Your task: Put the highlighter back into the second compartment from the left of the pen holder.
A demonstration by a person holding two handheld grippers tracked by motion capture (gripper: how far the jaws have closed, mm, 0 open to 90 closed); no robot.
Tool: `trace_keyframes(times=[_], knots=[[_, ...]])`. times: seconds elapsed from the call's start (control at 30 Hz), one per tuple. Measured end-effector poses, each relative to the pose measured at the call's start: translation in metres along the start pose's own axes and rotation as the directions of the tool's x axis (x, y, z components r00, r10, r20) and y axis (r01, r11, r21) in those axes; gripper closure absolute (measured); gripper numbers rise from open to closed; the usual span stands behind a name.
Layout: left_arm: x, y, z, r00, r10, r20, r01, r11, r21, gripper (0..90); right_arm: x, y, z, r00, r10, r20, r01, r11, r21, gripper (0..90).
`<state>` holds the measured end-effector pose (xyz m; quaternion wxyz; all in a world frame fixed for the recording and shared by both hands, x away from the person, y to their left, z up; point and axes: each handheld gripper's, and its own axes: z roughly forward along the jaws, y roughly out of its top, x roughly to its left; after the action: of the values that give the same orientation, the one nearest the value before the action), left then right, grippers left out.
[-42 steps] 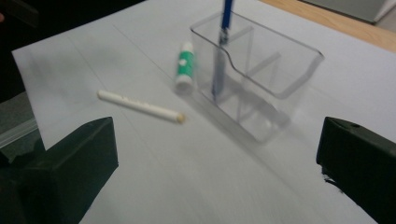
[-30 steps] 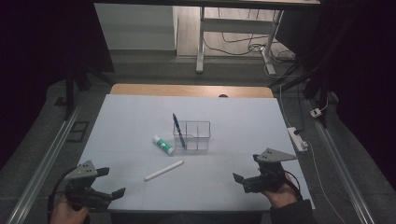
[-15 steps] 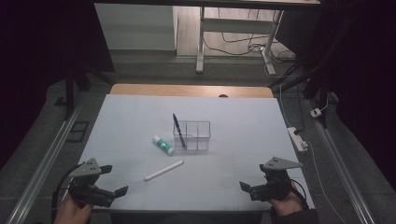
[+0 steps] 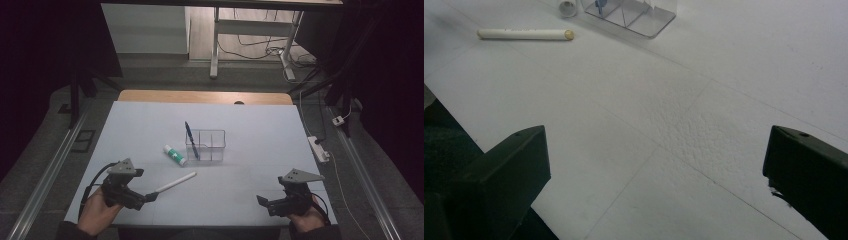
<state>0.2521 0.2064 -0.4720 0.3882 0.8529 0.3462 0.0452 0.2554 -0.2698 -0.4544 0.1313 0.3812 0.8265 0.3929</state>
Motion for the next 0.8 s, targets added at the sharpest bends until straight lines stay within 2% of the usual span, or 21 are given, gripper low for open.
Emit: trace_keyframes(times=[0.1,0.23,0.47,0.77,0.8], knots=[[0.002,0.01,0.012,0.9997,0.012,0.019,-0.012,0.9995,0.028,0.0,0.0,0.0,0.0,1.0,-0.001,-0.003,0.001,1.0,0.0,0.0],[0.003,0.021,0.028,0.9984,0.046,0.032,-0.048,0.9964,0.07,0.1,0.0,-0.001,-0.001,1.0,0.003,-0.005,-0.003,1.0,0.004,0.0],[0.007,0.038,0.055,0.9963,0.058,0.063,-0.066,0.9889,0.133,0.1,-0.001,-0.002,-0.004,0.9999,0.009,-0.014,-0.009,1.0,-0.005,0.0],[0.013,0.057,0.092,0.991,0.1,0.089,-0.116,0.9737,0.196,0.0,0.0,-0.002,-0.003,0.9998,0.006,-0.017,-0.006,1.0,0.007,0.0],[0.012,0.059,0.095,0.9898,0.113,0.087,-0.129,0.9691,0.21,0.0,-0.001,-0.002,-0.003,0.9998,0.007,-0.019,-0.007,1.0,0.007,0.0]])
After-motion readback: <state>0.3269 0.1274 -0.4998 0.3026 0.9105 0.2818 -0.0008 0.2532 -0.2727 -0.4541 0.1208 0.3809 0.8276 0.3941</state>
